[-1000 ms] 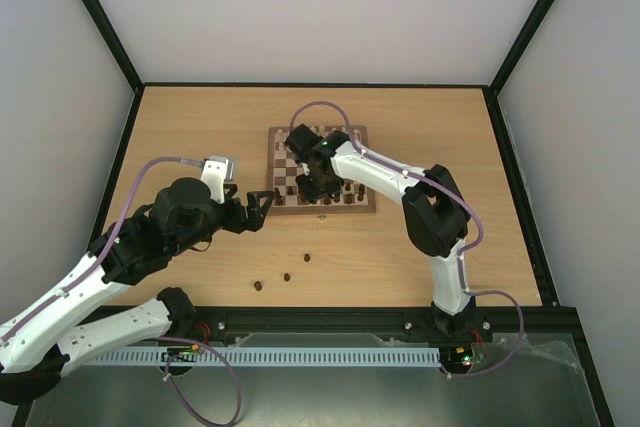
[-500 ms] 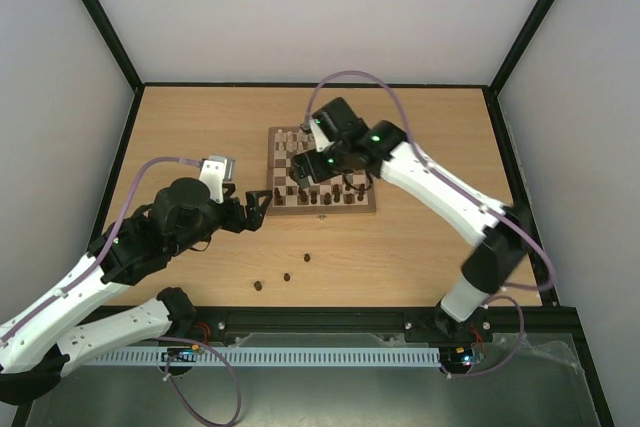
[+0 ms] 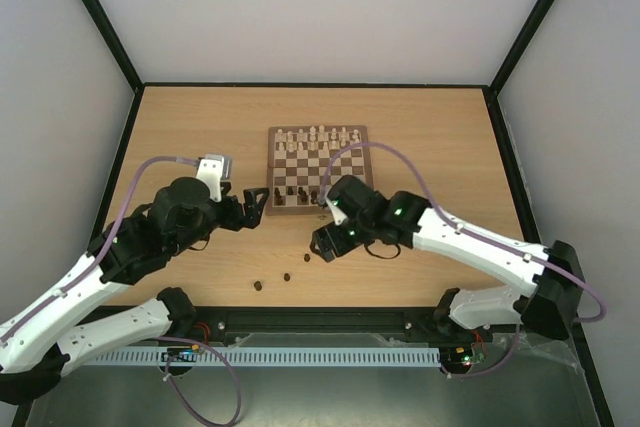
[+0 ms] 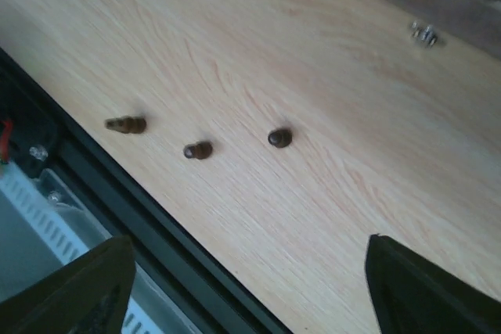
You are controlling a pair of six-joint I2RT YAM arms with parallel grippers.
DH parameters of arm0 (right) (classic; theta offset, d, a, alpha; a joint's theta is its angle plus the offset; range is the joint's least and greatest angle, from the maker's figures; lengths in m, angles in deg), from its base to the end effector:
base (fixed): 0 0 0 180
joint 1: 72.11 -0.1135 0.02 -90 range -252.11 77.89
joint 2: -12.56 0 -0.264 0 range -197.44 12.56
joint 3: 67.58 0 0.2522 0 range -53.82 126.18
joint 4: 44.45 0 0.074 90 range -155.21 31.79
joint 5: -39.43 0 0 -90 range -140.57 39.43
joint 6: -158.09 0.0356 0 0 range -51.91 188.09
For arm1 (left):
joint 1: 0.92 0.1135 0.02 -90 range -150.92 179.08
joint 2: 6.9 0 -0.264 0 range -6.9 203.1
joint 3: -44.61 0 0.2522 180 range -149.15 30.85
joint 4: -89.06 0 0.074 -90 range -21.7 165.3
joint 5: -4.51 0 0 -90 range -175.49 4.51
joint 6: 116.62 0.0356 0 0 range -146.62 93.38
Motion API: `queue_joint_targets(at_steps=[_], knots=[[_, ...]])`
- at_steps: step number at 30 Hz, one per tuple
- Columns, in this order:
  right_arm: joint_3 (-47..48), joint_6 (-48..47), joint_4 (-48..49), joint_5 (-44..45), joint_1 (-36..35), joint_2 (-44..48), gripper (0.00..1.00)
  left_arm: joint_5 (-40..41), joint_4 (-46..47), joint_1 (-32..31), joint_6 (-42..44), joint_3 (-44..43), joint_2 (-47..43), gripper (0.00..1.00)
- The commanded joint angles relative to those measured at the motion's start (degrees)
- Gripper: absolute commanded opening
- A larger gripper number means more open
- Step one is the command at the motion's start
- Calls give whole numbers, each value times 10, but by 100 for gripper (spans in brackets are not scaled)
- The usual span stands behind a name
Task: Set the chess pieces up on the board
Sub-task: Pick up the chess piece at the center of the board.
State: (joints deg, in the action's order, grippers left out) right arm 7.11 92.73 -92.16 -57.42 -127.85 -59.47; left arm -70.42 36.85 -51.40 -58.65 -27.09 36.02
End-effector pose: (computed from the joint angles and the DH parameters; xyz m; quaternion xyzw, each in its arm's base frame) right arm 0.1472 0.2237 0.2989 -0.2693 0.8825 0.2884 0.2559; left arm 0.1008 -0.1076 0.3716 0.0618 0.8296 -0.2764 0.4813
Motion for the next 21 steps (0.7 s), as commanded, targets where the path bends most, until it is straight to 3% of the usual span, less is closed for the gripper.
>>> queue_joint_targets(at_steps=[1,4,6,21], knots=[[-25,45,17,70,-49,-44,73,-4,11,1,-9,-6,0,100],[-18,51,15,106,-76,-93,53,-11,14,1,-15,1,-13,99],[-8,51,17,119,-88,-128,49,-14,11,2,-18,3,-21,99],[62,15,50,117,-93,-297,43,-15,-19,1,-31,5,-63,99]])
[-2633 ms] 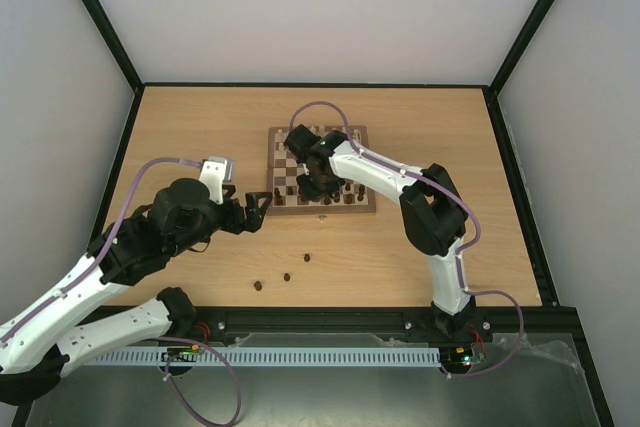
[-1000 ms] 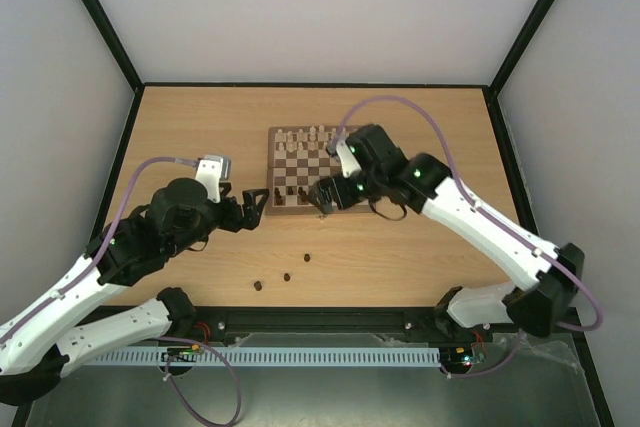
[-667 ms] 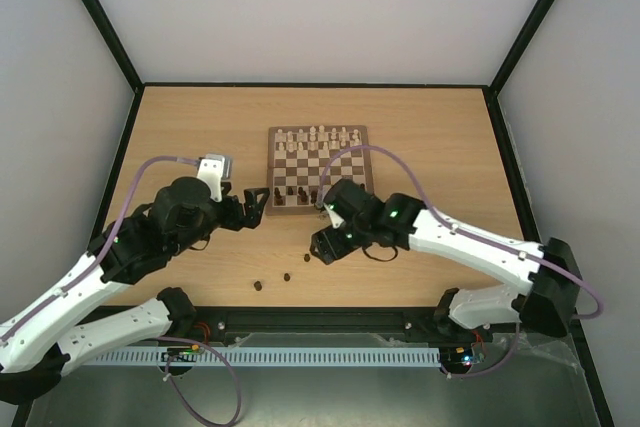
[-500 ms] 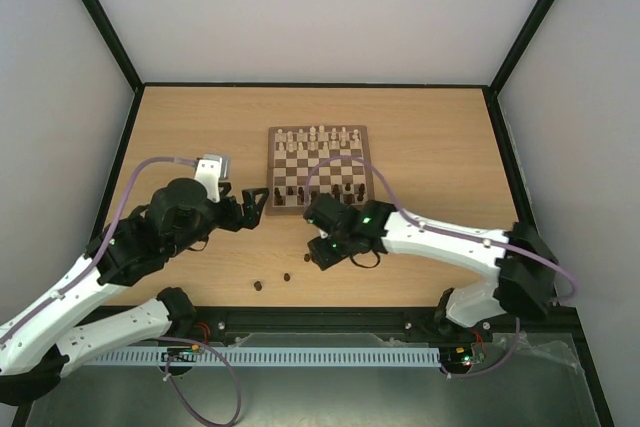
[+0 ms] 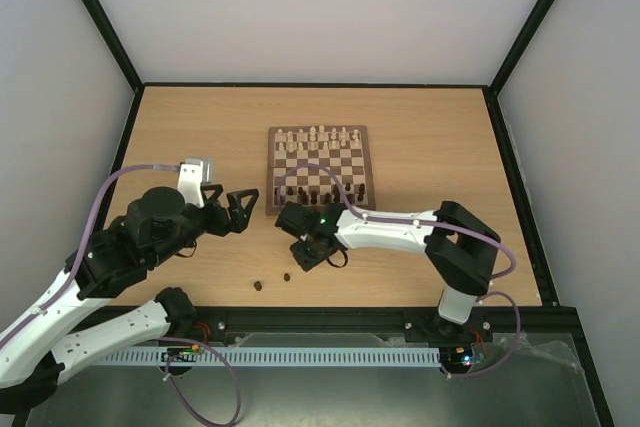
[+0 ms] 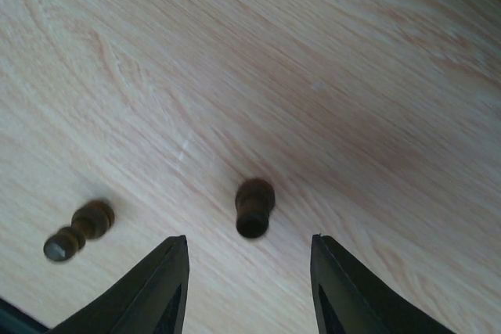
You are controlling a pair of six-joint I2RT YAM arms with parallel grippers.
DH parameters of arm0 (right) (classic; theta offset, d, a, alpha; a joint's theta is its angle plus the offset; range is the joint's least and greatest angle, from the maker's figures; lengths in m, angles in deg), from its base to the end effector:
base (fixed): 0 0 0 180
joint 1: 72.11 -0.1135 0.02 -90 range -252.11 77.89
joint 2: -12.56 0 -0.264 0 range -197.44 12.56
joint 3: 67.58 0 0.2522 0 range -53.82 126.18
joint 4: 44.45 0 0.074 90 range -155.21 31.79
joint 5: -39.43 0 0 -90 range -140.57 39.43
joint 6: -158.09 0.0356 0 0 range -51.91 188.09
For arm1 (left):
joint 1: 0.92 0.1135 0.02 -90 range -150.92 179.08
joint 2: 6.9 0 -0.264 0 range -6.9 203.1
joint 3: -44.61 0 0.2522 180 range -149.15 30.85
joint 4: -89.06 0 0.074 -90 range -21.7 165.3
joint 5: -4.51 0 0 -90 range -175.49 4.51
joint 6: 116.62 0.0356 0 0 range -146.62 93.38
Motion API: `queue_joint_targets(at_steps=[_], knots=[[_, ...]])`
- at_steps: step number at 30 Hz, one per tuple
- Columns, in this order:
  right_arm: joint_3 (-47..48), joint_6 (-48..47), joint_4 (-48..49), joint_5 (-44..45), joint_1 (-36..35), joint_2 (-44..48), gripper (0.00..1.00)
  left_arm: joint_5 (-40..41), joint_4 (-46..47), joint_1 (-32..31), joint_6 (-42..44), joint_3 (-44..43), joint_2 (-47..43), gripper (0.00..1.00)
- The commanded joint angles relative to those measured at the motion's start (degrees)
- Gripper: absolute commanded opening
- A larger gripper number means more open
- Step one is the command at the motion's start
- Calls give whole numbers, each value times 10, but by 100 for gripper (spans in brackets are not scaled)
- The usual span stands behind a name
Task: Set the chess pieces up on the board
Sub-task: Pick up the chess piece at the center of the board, then place the chess piece on the chessboard.
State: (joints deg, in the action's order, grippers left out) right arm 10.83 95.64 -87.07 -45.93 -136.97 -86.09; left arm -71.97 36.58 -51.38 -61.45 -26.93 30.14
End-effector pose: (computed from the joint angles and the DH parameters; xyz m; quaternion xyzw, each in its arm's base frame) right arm 0.1497 0.3122 0.1898 -0.3017 0.9233 0.1420 0.1907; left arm 0.0831 -0.0876 0.3818 0.0407 0.8052 -0.3255 0.4940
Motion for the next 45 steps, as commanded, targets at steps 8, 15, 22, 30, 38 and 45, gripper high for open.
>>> queue_joint_targets(at_steps=[8,15,22,30,38,45], knots=[[47,-16,-20,15,0,-60,35,5,-23,1,-3,4,-12,99],[47,-18,-26,19,6,-71,17,6,-21,1,-1,4,-12,100],[44,-18,-38,27,11,-64,7,6,-21,1,1,3,-11,100],[107,-33,-122,68,48,20,6,13,-14,1,11,3,-5,99],[222,-89,-185,93,155,14,6,16,0,1,28,8,21,99],[313,-122,-182,55,224,-68,6,13,10,2,38,14,36,100]])
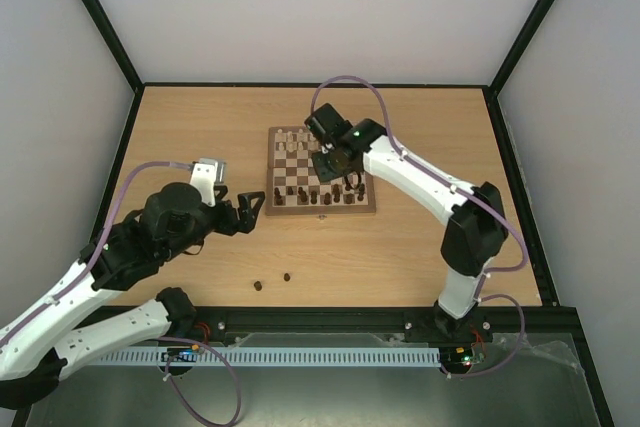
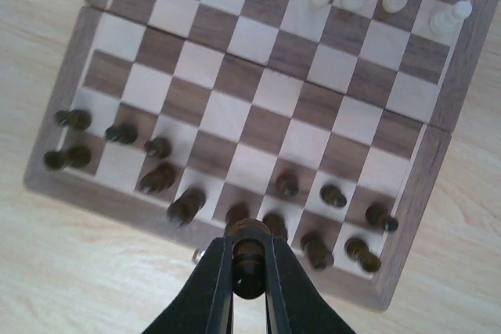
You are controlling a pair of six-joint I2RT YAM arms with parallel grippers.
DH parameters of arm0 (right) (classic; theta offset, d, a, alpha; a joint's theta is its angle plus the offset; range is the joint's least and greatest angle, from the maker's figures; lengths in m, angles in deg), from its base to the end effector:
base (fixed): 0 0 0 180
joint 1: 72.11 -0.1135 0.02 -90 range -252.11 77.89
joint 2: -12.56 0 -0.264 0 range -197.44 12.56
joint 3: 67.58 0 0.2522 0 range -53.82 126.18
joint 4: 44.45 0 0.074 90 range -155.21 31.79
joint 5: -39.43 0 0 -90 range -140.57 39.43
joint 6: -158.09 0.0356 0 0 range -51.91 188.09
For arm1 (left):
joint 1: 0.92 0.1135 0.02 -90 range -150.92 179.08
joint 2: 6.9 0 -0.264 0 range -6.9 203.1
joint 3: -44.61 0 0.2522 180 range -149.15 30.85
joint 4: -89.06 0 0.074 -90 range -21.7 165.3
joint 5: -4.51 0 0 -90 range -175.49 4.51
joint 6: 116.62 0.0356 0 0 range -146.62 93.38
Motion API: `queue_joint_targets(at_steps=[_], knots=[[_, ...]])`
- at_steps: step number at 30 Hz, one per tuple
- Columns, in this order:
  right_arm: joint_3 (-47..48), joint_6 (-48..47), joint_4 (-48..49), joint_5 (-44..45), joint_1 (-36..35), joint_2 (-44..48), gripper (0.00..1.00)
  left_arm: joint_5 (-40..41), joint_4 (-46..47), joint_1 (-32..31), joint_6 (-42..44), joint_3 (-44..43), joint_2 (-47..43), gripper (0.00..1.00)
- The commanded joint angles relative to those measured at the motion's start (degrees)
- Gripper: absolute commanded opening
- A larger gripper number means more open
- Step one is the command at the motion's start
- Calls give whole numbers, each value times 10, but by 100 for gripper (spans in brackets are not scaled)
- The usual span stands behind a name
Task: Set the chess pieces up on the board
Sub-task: Place the chess piece on the chessboard.
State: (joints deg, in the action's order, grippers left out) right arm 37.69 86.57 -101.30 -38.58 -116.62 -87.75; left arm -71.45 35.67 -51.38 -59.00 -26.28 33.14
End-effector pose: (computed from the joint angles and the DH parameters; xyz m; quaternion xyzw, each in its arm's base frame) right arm 0.2802 0.2651 0.3094 -0.1785 0.9236 0.0854 0.3284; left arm 0.0924 -0.0983 0.3711 0.0627 0.8258 -0.2884 0.4805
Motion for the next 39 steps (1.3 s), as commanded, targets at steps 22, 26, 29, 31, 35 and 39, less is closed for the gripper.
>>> queue_joint_targets(at_steps=[22,26,29,31,35,39], knots=[[63,-38,-26,-17,29,-174,6,-4,33,4,12,18,14,100],[56,-37,-19,-17,29,-179,6,-2,32,4,11,20,12,100],[57,-39,-15,-18,30,-184,6,-3,32,5,9,20,13,99],[60,-40,-14,-20,32,-188,6,-2,32,5,9,19,13,99],[62,-42,-12,-21,38,-195,6,-2,31,5,9,19,13,99],[60,-42,-9,-22,41,-200,6,-1,33,6,10,20,14,100]])
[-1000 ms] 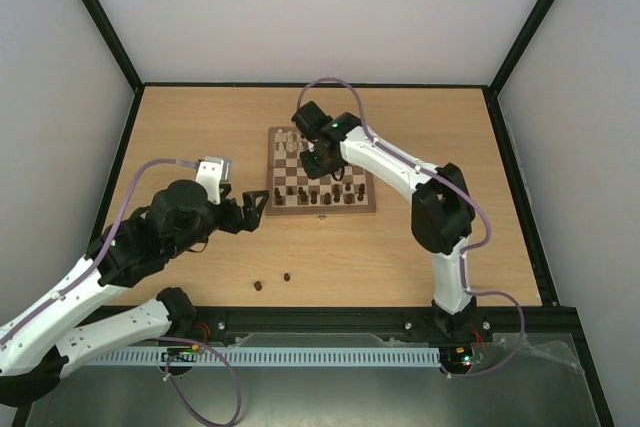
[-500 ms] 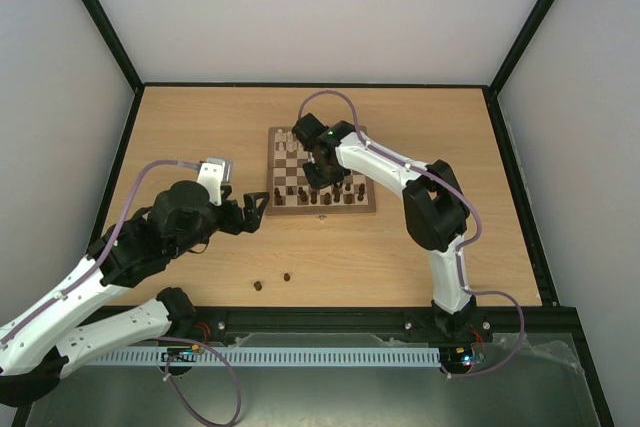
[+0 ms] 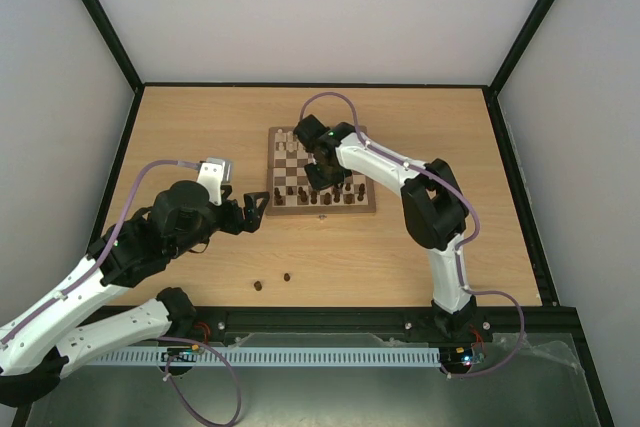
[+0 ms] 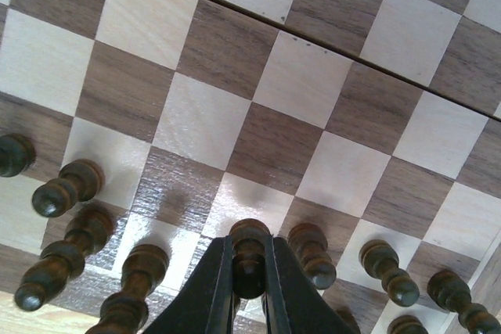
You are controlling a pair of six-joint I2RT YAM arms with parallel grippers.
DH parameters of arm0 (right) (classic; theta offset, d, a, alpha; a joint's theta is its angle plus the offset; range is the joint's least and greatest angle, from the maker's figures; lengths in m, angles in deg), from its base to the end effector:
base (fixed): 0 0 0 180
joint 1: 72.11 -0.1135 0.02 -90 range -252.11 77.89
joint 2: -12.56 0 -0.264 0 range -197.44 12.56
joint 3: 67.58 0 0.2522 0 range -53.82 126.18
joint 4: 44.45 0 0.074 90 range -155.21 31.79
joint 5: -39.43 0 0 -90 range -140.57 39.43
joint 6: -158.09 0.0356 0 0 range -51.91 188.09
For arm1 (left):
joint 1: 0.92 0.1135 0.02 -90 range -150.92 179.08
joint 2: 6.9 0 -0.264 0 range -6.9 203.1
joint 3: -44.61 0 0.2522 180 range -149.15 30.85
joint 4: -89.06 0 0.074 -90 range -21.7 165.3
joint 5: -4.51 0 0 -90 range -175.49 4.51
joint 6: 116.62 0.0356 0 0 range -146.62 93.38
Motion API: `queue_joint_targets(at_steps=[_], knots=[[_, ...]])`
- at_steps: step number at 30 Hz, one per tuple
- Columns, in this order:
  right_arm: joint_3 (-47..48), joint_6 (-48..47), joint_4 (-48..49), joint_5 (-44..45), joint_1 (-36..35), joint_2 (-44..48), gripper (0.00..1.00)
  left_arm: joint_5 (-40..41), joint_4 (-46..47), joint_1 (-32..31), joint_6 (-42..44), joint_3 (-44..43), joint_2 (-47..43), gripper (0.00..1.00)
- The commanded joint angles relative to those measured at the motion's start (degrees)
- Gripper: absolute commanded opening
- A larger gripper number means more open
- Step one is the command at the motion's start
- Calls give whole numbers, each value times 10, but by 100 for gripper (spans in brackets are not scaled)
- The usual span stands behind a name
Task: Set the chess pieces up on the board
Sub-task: Place the chess piece on the chessboard.
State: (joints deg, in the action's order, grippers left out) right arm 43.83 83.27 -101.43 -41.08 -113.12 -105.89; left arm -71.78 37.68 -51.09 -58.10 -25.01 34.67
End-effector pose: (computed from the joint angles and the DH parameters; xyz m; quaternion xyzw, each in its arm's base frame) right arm 0.3388 0.2868 0.2166 -0.1989 0.9507 0.0344 0.2356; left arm 0.0992 -0.1058 0.3643 0.0700 0.8291 -0.2812 0.4781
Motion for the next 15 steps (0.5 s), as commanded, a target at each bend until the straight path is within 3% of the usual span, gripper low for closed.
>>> queue_joint_targets(at_steps=[1,9,15], knots=[[-1,-10,-7,2,6,-19,7,3,13,3,1,7,0,99],[6,-11,-4,-2,8,-30,9,3,14,3,3,8,0,99],[9,-12,-7,-4,8,-34,17,3,13,3,3,8,0,99]])
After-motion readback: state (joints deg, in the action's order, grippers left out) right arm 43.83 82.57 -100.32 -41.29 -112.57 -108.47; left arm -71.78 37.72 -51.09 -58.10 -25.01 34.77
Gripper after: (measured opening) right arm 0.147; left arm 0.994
